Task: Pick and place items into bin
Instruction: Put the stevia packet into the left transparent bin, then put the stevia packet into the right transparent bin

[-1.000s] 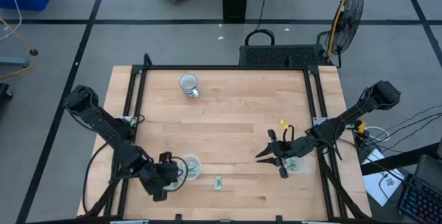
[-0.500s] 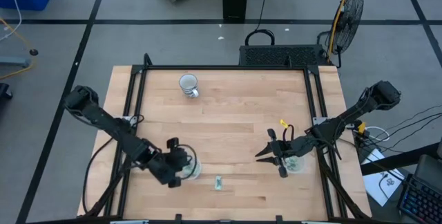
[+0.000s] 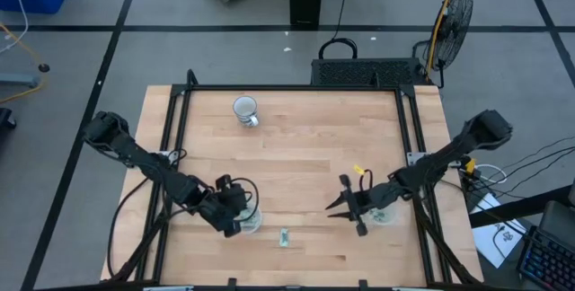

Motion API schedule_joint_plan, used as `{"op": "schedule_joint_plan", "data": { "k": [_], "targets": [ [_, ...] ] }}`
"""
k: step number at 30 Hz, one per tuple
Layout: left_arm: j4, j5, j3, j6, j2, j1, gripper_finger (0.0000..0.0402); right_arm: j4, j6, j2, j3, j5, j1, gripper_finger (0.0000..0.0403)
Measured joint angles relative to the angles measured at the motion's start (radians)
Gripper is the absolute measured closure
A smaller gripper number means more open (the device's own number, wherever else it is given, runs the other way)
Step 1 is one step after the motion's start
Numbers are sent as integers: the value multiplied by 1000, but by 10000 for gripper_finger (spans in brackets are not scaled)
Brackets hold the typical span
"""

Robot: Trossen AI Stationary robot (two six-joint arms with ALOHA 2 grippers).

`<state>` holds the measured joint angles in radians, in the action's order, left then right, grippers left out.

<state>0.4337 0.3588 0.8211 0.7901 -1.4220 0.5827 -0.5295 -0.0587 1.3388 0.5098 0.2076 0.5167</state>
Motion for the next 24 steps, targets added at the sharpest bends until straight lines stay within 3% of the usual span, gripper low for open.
{"op": "schedule_joint_plan", "data": {
  "k": [8,17,24],
  "targets": [
    [-34,8,0,-40,0,0,341,-386,132,226,18,-109,-16,258],
    [-44,34,0,-105,0,-2,337,-358,172,495,247,-308,-100,211],
    [-44,28,0,-104,0,-2,337,-250,147,637,394,-346,-158,202]
  ]
}}
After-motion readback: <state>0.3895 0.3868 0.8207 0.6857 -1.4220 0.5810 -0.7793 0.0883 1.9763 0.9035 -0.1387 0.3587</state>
